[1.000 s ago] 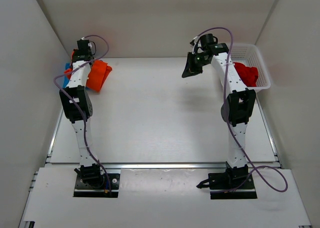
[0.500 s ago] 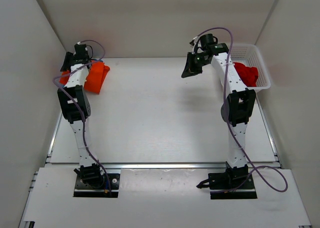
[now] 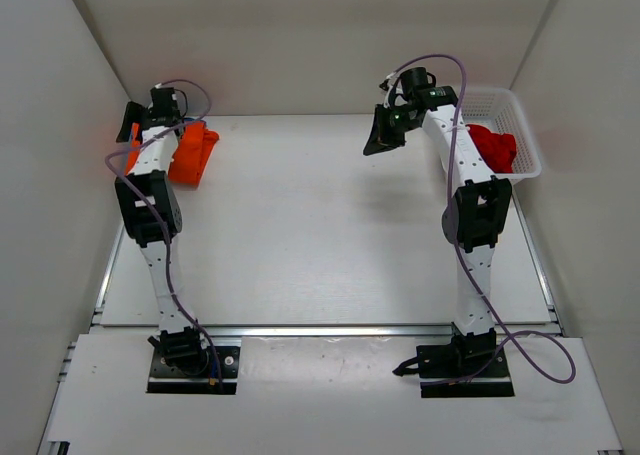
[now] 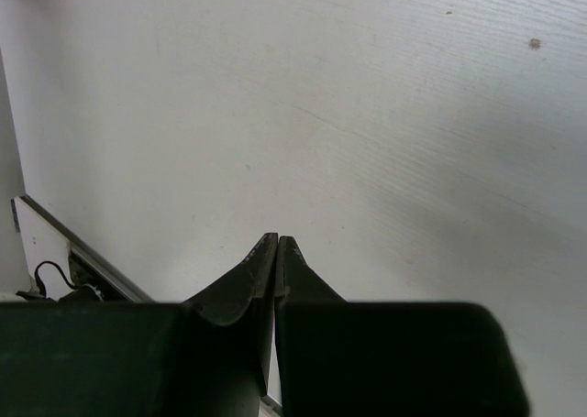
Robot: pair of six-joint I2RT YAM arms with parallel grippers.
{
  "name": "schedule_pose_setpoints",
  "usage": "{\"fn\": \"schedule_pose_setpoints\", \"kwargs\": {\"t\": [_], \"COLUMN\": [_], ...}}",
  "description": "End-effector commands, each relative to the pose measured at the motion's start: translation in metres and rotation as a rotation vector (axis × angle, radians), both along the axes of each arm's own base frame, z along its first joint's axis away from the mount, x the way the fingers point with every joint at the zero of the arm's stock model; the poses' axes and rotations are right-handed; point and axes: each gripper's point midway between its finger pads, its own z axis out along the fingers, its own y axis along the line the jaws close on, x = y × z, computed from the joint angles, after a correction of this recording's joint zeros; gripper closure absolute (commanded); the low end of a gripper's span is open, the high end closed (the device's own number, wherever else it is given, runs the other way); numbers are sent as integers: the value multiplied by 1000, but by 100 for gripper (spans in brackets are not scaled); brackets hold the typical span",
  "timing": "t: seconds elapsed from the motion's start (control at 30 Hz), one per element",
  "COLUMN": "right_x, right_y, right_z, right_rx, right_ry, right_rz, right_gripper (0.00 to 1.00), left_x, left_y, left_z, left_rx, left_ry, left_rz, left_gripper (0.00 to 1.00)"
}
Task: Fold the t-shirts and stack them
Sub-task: Put the neatly folded tshirt into the corner of the board with the left arm, then grab crumpled tshirt from bin with the right arm
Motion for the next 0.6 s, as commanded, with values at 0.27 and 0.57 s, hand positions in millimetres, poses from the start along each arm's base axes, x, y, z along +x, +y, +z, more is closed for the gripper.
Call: {"fn": "schedule_pose_setpoints", "kwargs": {"t": [0.27,0.57], "right_x": [-23,-20], "right_y": [-113,-243], "right_z": [67,103], "right_rx": [-248,-458], "right_ry": [-148,-241], "right_rz": [-253,-662], "right_gripper": [95,38], "left_x": [-10,-106], "left_y": [-294,-448], "left_z": [54,-19], "left_rx": [-596,-1062], "left_ry": [70,432], "left_rz": [-752,-1059], "left_gripper": [1,1]}}
